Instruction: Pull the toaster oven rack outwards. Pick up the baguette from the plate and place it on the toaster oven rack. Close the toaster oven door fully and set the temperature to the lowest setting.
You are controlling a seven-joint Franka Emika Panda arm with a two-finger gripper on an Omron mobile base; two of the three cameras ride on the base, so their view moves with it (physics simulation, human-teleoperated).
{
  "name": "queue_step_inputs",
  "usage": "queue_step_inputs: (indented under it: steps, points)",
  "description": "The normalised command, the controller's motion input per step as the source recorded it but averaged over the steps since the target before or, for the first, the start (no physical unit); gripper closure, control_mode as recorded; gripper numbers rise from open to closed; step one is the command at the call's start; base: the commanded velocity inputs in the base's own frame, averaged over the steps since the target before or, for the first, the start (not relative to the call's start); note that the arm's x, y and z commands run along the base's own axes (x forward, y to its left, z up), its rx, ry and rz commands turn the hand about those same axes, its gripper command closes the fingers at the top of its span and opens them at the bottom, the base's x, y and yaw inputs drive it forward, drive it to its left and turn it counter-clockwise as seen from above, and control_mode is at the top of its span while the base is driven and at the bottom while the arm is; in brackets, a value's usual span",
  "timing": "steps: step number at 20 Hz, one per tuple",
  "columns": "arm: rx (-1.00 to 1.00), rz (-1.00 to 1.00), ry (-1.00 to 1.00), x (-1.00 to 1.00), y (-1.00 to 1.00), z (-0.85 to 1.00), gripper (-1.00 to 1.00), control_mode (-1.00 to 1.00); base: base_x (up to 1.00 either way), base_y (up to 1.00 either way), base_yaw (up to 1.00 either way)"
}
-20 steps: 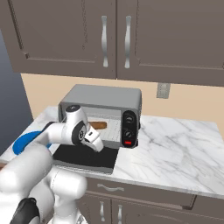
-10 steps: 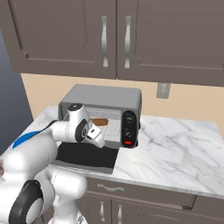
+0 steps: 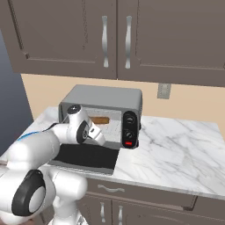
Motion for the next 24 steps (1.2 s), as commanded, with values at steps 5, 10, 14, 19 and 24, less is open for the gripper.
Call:
queue_step_inputs:
  steps: [5, 10, 14, 19, 24]
  points:
    - [0.00, 0.00, -0.14, 0.32, 0.09, -0.02, -1.00, -1.00, 0.00, 0.00, 0.00]
    - [0.00, 0.00, -0.14, 0.29, 0.05, -0.07, -1.00, -1.00, 0.00, 0.00, 0.00]
    - [0.00, 0.00, -0.15, 0.34, 0.08, -0.05, -1.00, -1.00, 0.00, 0.00, 0.00]
    - [0.00, 0.00, -0.15, 0.35, 0.01, -0.01, -1.00, -1.00, 0.00, 0.00, 0.00]
    - [0.00, 0.00, -0.17, 0.14, 0.00, 0.00, -1.00, -1.00, 0.00, 0.00, 0.00]
